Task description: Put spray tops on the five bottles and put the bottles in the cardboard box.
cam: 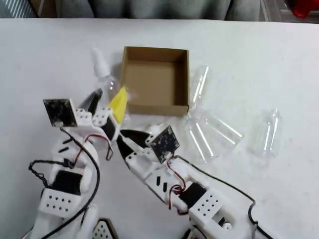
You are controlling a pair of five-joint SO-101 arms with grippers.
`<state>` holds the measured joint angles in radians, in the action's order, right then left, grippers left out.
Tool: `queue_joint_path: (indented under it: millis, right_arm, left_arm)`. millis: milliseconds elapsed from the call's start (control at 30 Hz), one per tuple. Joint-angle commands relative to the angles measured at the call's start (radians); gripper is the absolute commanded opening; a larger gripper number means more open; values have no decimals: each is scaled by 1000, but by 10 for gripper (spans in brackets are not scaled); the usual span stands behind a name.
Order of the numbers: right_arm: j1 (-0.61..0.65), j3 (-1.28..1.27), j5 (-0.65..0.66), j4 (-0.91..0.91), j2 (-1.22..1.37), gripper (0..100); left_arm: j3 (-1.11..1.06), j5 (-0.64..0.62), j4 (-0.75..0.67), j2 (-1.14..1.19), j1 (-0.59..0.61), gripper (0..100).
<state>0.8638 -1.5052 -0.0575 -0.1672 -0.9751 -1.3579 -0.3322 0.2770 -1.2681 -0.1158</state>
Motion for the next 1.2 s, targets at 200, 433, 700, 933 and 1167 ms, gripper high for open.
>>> queue_joint_path:
  millis: [200,433,700,933,1167]
  right_arm:
    - [7,12,-11,-136,110,15]
    - [2,12,-11,-189,140,15]
    - [56,-25,-9,-174,99,15]
    - [76,-77,-3,-127,-67,15]
    - [19,-75,-8,-41,-159,15]
  left_arm:
    - [-25,77,61,-148,-21,20]
    - [-29,77,187,-285,-28,20]
    - [-118,80,68,-300,-61,20]
    - [-137,80,32,-298,-61,20]
    - [-130,78,64,-303,-70,20]
